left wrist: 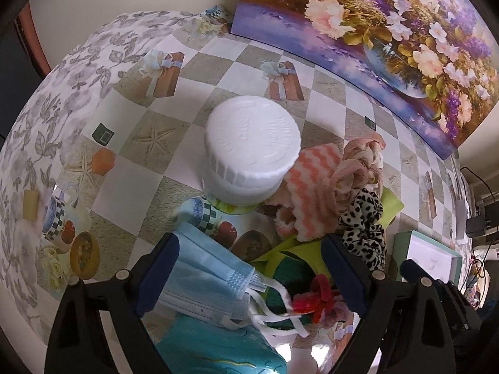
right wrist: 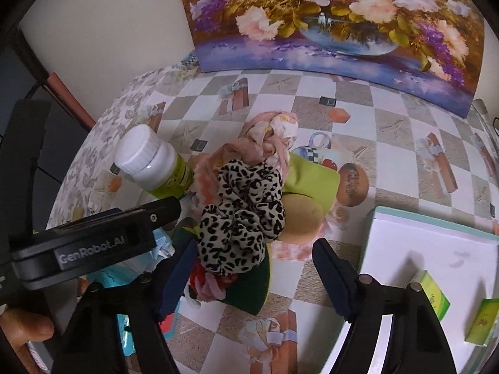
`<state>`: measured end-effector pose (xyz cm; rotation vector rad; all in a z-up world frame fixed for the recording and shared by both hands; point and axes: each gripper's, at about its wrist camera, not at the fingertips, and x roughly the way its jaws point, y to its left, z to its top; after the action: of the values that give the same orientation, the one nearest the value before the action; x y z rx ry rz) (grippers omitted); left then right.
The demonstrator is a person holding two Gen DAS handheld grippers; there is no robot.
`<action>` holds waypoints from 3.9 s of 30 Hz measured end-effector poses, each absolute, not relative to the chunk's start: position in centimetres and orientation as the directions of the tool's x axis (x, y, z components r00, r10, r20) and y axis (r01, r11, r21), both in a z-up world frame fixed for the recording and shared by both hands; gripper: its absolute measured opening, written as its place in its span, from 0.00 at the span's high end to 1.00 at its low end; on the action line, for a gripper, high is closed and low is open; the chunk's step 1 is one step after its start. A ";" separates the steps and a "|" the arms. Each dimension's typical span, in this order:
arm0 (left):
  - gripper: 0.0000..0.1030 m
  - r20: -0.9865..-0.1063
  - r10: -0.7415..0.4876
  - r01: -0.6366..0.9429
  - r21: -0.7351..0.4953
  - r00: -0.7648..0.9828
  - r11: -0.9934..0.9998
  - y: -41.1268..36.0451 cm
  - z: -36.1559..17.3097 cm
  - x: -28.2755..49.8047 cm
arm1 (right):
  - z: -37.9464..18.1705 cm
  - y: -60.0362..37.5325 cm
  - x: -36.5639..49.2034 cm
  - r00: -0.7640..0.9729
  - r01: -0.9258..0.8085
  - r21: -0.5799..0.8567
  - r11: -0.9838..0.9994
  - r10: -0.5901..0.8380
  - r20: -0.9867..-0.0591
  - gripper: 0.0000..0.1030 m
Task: Organize soft objects
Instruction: 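Grasp the leopard-print scrunchie with the right gripper and lift it, then grasp the red fluffy toy with the left gripper while the right gripper holds the scrunchie, then carry the scrunchie and red toy into the white tray and release both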
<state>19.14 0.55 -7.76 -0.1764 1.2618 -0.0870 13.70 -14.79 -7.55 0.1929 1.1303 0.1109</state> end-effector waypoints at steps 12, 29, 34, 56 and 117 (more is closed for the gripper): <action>0.10 -0.942 -0.153 -0.032 -0.170 0.299 0.985 0.4 -7.9 19.4 | -9.4 -14.2 14.2 0.405 -0.012 0.285 0.958 0.266 -0.875 0.56; 0.10 -0.935 -0.146 -0.004 -0.155 0.322 0.988 -0.2 -7.0 19.1 | -8.0 -15.4 13.5 0.442 -0.011 0.344 0.939 0.313 -0.840 0.82; 0.13 -0.929 -0.160 0.028 -0.160 0.332 0.987 -0.8 -6.3 18.8 | -6.8 -16.1 13.1 0.465 -0.004 0.341 0.940 0.304 -0.831 0.83; 0.26 -0.966 -0.138 0.362 -0.052 0.218 0.931 -8.4 -7.2 15.6 | -3.2 -21.8 10.8 0.482 0.171 0.263 0.949 0.152 -0.863 0.83; 0.50 -0.822 -0.310 0.546 0.001 0.478 0.838 -26.3 1.2 8.6 | 1.4 -40.4 1.2 0.524 0.517 0.150 0.843 -0.172 -0.834 0.82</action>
<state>8.58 -26.27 1.21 0.2792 0.9367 -0.5305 1.23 -40.37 1.41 0.4083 0.9349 -0.4260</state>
